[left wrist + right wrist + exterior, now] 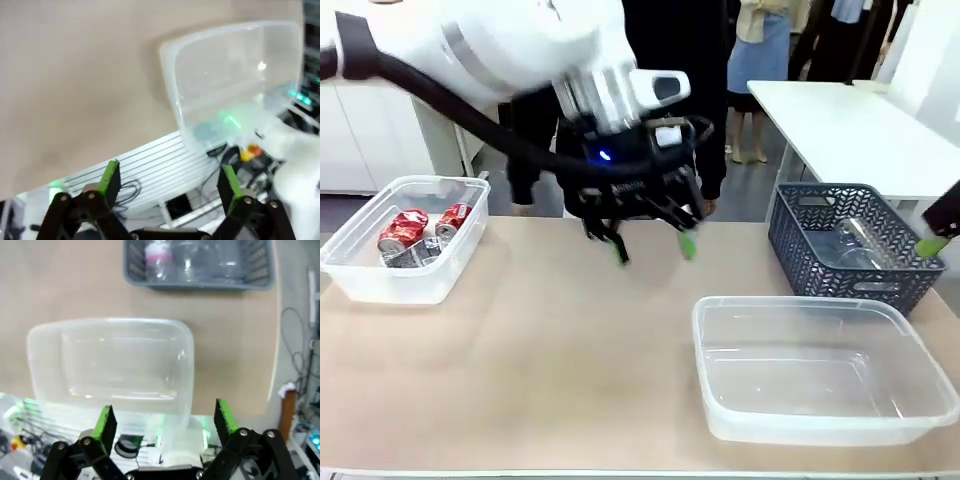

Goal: Sort the waste into each basket.
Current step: Pick up the Organizing box on the right side of the table and lift it.

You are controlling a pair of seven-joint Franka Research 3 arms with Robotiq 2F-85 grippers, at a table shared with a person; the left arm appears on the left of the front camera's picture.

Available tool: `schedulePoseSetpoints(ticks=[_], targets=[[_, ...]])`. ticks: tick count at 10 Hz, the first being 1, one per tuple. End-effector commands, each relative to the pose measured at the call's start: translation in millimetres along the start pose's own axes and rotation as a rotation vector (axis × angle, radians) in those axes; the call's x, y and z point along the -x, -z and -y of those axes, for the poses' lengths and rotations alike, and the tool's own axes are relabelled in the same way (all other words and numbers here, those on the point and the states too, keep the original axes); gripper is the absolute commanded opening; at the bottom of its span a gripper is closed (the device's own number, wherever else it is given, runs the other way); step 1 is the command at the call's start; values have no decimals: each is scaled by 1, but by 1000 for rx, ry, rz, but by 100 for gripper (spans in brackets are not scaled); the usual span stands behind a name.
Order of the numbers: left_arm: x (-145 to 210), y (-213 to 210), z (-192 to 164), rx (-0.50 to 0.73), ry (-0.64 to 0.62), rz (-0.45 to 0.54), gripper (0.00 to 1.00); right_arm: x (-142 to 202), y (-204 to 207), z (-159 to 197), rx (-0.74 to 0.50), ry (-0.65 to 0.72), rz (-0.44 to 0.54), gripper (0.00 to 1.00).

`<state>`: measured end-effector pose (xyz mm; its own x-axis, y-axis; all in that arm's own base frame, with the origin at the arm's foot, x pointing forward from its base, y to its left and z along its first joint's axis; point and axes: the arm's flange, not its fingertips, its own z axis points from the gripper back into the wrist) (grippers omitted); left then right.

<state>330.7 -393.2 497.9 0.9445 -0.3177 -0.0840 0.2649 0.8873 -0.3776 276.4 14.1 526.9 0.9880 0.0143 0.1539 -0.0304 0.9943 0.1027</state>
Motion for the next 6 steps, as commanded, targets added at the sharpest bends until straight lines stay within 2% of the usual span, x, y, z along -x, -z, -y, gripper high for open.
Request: schedulePoseSetpoints(ticks=[1,2,3,4,5,6], targets=[[0,59,20,-63,-219,9,100,8,80,5,29,-2,-90,100],[5,85,27,-98,-262,-22,100,13,108,8,40,-66,-194,100],[10,103,31,-103,-250,-58,100,19,135,14,111,-170,-319,100],[10,96,29,-33,-211,-175,100,24,144,24,204,-279,-406,100],[13,100,24,-85,-243,-25,100,17,116,30,140,-158,-355,100],[13,100,24,-85,-243,-25,100,-27,102,6,94,-139,-334,100]])
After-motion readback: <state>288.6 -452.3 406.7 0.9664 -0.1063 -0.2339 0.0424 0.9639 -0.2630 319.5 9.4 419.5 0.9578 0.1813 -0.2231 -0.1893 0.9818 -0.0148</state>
